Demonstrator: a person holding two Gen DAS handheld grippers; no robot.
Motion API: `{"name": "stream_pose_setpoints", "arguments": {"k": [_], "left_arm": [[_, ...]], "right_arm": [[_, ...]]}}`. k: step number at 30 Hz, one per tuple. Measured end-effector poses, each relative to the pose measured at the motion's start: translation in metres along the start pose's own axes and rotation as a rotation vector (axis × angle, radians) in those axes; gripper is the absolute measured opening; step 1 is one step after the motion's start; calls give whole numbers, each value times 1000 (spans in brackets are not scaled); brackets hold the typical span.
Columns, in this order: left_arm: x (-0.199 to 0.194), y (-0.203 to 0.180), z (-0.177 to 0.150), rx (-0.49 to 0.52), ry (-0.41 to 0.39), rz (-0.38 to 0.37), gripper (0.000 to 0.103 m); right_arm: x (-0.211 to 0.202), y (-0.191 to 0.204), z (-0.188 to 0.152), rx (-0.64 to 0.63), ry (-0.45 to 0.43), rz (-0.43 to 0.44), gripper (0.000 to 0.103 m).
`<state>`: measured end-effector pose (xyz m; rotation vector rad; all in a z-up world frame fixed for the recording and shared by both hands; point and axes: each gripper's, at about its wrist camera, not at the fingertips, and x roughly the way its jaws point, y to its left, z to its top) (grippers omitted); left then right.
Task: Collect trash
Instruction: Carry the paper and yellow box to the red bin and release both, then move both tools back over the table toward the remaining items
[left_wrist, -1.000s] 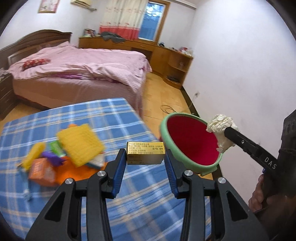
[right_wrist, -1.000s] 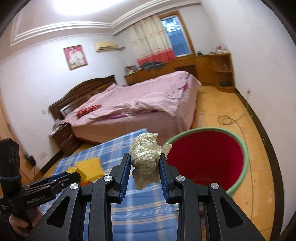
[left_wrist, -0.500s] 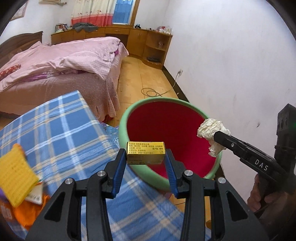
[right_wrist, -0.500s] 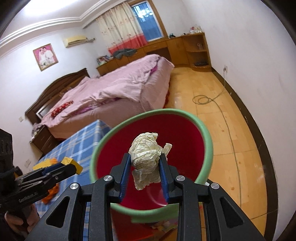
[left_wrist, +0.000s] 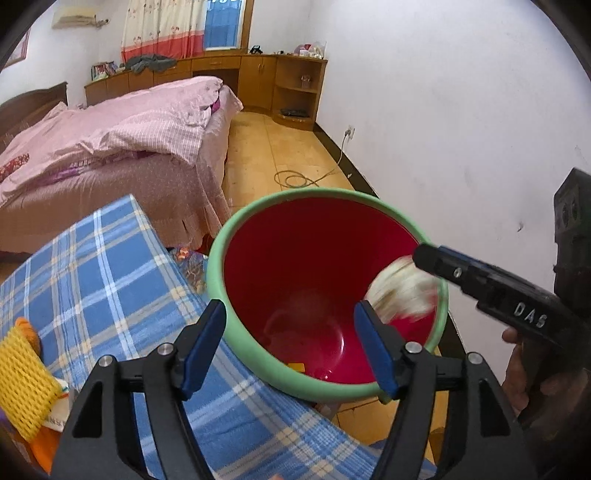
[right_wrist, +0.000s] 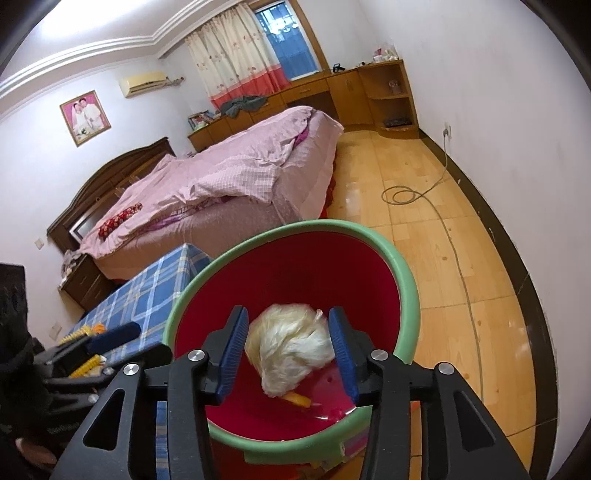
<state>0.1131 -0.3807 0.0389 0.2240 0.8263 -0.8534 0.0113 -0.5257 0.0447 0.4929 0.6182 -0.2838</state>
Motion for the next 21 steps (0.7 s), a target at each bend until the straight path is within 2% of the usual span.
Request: {"name": "stream_pose_setpoints", "arguments": {"k": [1, 3, 4, 14, 21], "left_arm": [[1, 1, -1, -3, 2, -2, 71], [-4, 1, -4, -11, 3, -2, 71], [-7, 2, -6, -18, 2, -4, 71], [-48, 17, -22, -84, -12, 9, 71], [-83, 44, -40, -147, -40, 63, 71]], "right_arm": [[-3, 0, 0, 3, -8, 1, 48], [-6, 0, 1, 7, -16, -1, 58], [-8, 0, 1, 8, -19, 0, 59], [-33, 31, -11, -14, -18, 55, 59], [-40, 58, -27, -33, 15, 102, 59]]}}
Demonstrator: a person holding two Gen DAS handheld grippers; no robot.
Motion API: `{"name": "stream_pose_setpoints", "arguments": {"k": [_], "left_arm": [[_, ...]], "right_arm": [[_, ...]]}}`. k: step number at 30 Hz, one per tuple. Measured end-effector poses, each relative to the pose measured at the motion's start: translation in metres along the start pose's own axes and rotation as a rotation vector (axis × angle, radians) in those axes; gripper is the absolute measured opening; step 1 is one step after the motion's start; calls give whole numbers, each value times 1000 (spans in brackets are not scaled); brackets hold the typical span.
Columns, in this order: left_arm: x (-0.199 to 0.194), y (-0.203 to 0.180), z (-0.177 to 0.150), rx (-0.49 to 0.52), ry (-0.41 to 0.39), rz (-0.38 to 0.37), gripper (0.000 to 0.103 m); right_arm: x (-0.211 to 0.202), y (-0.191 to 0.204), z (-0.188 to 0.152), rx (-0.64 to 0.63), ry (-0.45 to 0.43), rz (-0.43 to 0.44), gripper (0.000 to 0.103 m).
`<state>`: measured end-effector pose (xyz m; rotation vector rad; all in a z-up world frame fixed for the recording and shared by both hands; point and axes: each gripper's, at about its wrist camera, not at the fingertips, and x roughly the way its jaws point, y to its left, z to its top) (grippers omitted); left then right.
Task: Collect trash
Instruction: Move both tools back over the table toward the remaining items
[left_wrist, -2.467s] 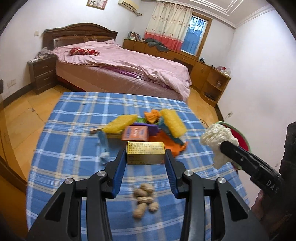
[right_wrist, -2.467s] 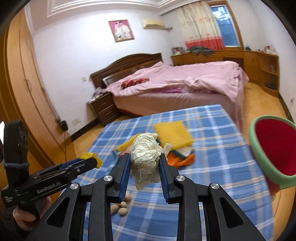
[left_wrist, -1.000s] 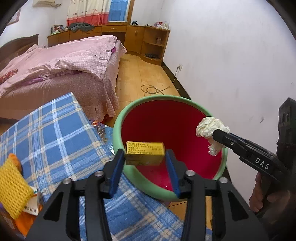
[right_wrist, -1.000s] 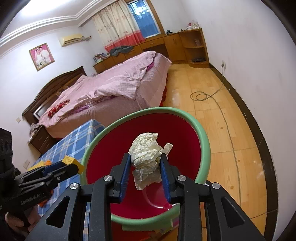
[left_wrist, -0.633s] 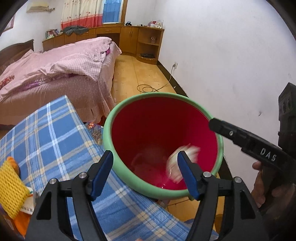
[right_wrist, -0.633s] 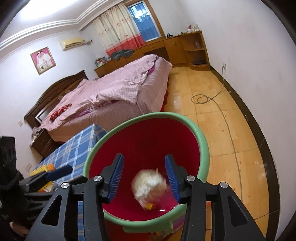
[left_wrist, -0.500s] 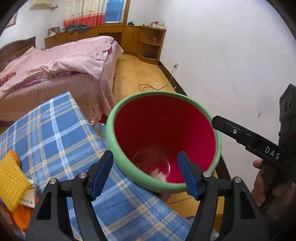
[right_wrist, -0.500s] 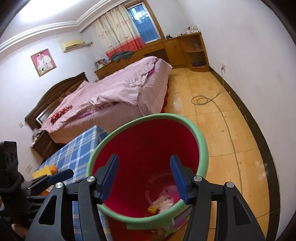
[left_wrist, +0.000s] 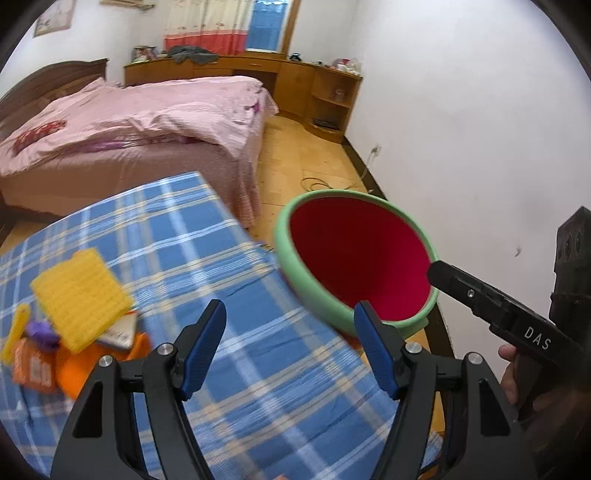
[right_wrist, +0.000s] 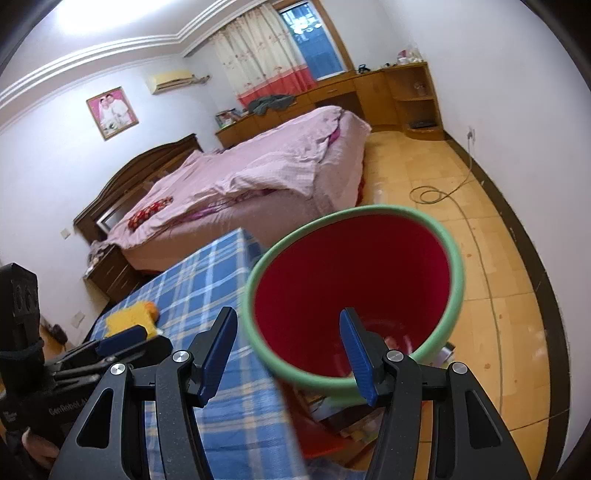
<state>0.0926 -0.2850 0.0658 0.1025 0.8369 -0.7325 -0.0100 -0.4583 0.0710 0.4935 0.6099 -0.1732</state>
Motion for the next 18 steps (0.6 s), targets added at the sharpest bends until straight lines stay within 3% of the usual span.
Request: {"name": "stream_pose_setpoints", "arguments": {"k": [14, 18], "left_arm": [[-56, 90, -40, -125, -28, 178, 71], [-71, 120, -52, -177, -43, 235, 71]], "right_arm": [[19, 56, -29, -53, 78, 60, 60], [26, 72, -33, -63, 102, 79, 69]]}}
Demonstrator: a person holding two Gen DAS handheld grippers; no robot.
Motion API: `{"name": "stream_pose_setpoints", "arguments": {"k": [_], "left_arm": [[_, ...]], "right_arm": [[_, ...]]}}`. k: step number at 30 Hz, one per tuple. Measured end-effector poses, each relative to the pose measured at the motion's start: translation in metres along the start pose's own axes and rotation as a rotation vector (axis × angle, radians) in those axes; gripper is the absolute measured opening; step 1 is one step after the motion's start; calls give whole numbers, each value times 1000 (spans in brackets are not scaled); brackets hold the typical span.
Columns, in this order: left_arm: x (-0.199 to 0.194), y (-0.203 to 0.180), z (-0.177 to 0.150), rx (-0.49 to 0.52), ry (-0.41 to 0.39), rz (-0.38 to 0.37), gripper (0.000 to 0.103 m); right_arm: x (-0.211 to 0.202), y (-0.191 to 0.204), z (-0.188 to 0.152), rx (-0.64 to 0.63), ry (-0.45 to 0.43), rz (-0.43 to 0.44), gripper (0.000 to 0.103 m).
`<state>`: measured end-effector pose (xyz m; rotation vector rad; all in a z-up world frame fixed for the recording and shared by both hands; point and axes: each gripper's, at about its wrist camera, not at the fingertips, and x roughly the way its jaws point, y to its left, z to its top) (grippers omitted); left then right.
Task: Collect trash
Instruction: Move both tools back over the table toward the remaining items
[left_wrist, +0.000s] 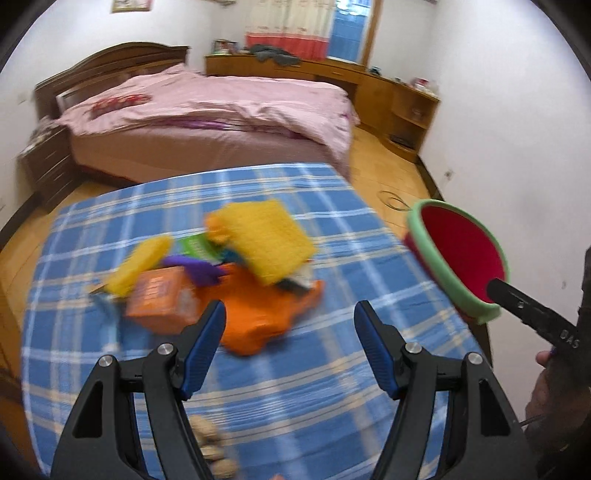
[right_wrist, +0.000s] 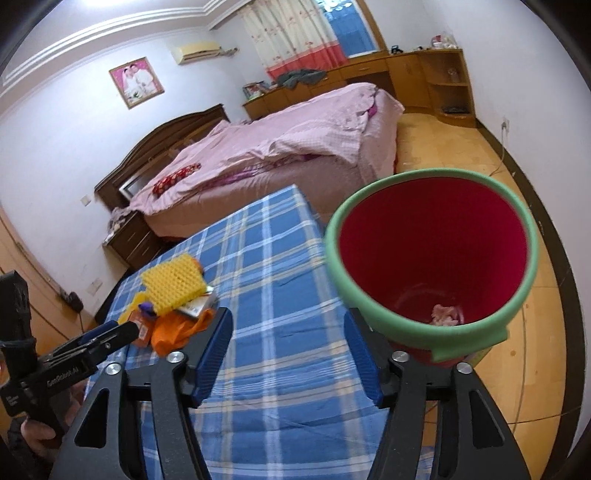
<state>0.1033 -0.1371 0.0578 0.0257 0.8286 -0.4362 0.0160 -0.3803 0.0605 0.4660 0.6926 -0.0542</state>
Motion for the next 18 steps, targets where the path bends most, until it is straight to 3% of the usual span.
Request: {"name": "stream_pose_setpoints", "arguments": {"k": [12, 18], "left_arm": [[12, 93, -25, -132, 42, 159, 71], [18, 126, -32, -197, 43, 179, 63]], "right_arm": [[24, 40, -12, -78, 55, 20, 74], [37, 61, -10, -116, 77, 39, 75]]}}
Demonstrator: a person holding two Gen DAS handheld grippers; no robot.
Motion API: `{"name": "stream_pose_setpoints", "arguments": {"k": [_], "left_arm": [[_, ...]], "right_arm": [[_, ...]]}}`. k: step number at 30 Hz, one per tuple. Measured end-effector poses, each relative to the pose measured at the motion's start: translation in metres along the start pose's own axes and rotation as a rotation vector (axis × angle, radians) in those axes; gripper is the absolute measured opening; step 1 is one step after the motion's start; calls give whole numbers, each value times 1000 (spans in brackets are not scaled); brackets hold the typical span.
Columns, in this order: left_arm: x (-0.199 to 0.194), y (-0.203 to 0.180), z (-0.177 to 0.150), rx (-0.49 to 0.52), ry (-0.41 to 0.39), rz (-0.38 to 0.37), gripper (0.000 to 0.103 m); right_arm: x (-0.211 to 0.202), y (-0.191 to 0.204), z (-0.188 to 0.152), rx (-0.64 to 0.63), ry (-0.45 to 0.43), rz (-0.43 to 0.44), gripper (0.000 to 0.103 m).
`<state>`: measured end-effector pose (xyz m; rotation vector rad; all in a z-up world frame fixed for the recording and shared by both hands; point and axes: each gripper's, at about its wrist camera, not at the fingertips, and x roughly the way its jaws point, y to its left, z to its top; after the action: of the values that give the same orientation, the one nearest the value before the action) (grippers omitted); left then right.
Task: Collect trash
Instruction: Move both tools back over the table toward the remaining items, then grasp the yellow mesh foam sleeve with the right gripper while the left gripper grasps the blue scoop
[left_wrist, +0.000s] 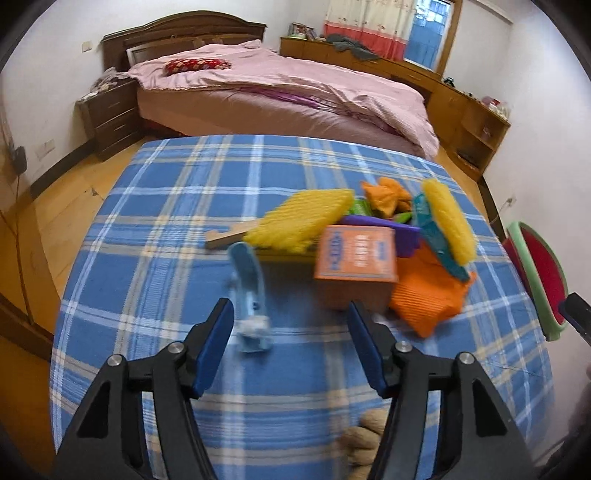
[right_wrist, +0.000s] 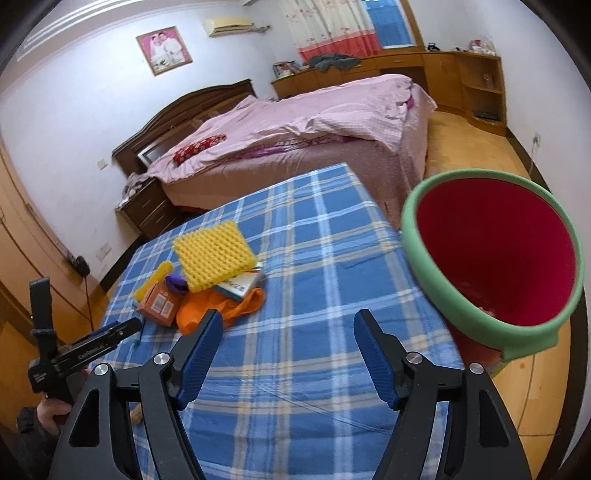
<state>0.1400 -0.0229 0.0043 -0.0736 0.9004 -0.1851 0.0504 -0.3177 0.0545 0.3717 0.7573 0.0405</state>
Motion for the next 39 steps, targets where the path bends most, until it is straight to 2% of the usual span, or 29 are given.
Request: {"name": "stream_pose_setpoints", "arguments": {"k": [4, 7, 19, 26, 28, 29, 30, 31, 33, 36, 39], "left_arm": [[10, 13, 0, -47, 15, -19, 51], [17, 20, 0, -63, 20, -21, 46], [25, 27, -2, -42, -11, -47, 41], [25, 38, -1, -87, -31, -128, 41], [25, 40, -1, -96, -33, -140, 41], [25, 40, -1, -100, -33, -143, 41], [25, 41, -1, -103, -34, -144, 41], [25, 42, 0, -104, -35, -148, 41], [25, 42, 0, -106, -37, -145, 37], [26, 45, -1, -120, -35, -147, 27], [27, 50, -1, -147, -36, -161, 21]], "right_arm": [[14, 16, 6, -22, 14, 23, 75], [25, 32, 12, -48, 13, 35, 75], [80, 89, 30, -160, 60, 28, 75], [106, 104, 27, -153, 84, -13, 73], [112, 106, 26, -155, 90, -22, 57], [115, 107, 24, -157, 97, -28, 45], [117, 107, 23, -159, 99, -30, 37], [117, 107, 22, -158, 97, -24, 34], [119, 108, 21, -157, 95, -16, 16], [119, 109, 18, -166, 95, -25, 5], [112, 109, 16, -165, 85, -7, 4]]}}
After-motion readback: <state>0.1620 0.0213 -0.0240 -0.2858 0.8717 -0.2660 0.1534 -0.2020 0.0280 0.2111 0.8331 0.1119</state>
